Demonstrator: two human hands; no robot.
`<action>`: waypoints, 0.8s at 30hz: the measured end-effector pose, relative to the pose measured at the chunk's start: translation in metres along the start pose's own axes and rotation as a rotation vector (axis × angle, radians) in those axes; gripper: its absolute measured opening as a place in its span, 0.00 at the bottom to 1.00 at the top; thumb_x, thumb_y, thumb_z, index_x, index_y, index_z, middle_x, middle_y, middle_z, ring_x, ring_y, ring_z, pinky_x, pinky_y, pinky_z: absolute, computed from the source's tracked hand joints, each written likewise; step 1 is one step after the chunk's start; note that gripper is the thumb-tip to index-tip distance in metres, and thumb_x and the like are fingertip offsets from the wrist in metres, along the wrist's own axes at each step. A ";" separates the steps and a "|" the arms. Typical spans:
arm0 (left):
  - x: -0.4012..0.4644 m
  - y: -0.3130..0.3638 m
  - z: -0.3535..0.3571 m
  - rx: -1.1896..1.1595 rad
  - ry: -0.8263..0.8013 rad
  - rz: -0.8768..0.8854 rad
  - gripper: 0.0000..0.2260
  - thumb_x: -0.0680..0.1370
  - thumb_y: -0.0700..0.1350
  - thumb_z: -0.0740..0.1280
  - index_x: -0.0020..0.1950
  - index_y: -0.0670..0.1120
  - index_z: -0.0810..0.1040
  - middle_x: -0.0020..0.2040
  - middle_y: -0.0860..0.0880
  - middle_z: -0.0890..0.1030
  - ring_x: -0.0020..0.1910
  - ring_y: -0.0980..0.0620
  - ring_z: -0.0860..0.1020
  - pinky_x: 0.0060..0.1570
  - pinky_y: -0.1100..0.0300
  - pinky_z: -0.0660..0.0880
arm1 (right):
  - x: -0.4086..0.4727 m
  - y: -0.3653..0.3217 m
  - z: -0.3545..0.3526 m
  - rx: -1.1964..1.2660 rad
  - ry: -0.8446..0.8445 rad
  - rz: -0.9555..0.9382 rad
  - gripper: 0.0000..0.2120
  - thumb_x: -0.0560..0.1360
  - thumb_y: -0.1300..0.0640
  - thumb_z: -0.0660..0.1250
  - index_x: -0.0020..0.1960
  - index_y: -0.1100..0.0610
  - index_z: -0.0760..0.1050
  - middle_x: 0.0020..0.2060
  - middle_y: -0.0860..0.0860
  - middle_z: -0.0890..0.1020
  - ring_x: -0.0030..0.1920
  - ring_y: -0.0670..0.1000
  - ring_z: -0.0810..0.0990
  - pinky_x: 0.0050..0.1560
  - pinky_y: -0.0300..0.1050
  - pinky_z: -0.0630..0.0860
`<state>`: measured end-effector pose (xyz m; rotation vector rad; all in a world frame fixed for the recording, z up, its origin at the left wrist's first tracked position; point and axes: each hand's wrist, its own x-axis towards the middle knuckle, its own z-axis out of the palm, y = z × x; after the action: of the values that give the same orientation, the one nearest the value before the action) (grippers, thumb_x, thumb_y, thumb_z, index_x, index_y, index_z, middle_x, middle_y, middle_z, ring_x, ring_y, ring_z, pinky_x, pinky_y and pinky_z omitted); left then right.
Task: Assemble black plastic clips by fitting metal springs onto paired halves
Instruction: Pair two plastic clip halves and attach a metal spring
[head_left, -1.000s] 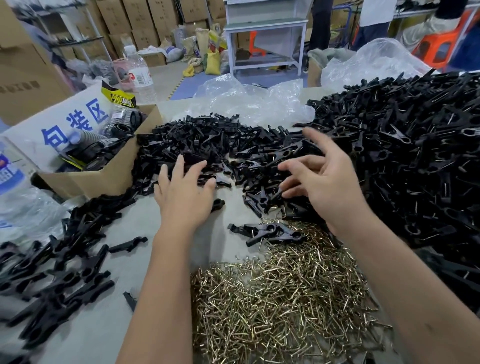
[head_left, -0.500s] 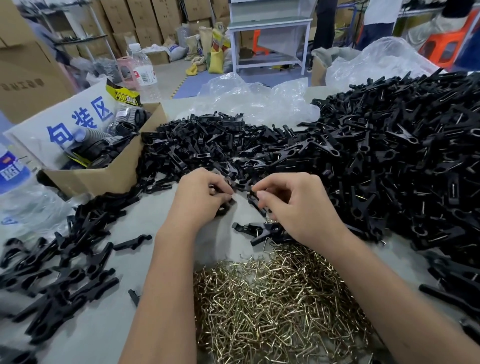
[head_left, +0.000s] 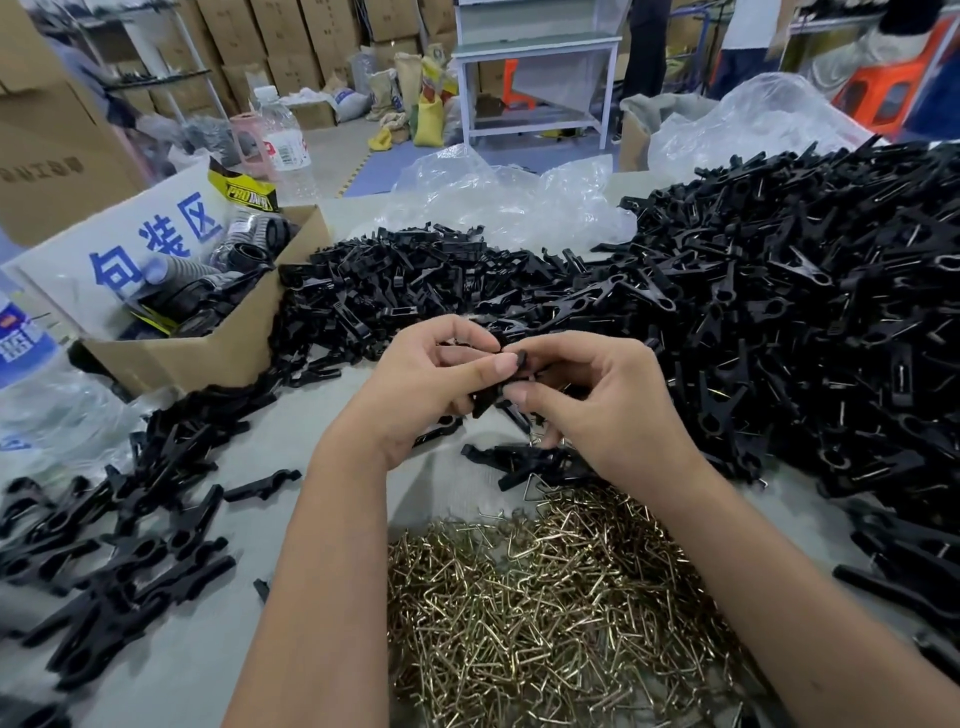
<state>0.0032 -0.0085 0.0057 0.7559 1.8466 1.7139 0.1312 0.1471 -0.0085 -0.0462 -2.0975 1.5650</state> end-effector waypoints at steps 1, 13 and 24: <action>-0.001 -0.001 -0.002 -0.004 -0.008 -0.015 0.18 0.66 0.55 0.82 0.48 0.48 0.83 0.40 0.43 0.84 0.29 0.52 0.74 0.29 0.62 0.70 | 0.001 0.000 0.000 0.051 -0.012 0.024 0.10 0.73 0.64 0.78 0.54 0.55 0.86 0.42 0.55 0.86 0.31 0.47 0.82 0.28 0.40 0.79; -0.002 -0.004 0.000 -0.132 0.120 0.020 0.15 0.67 0.43 0.79 0.52 0.39 0.85 0.53 0.36 0.86 0.55 0.40 0.85 0.55 0.58 0.82 | 0.009 0.007 -0.009 0.307 0.090 0.271 0.06 0.78 0.61 0.74 0.48 0.58 0.76 0.43 0.60 0.87 0.30 0.48 0.75 0.23 0.38 0.66; 0.000 -0.002 0.002 -0.269 0.023 -0.027 0.17 0.71 0.40 0.75 0.60 0.44 0.85 0.50 0.39 0.87 0.44 0.45 0.87 0.38 0.65 0.81 | 0.009 0.011 -0.012 0.297 0.051 0.269 0.08 0.81 0.61 0.70 0.56 0.53 0.85 0.46 0.54 0.89 0.34 0.42 0.77 0.28 0.36 0.68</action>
<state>0.0051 -0.0072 0.0039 0.6006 1.5889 1.9101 0.1249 0.1641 -0.0126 -0.2698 -1.8586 1.9970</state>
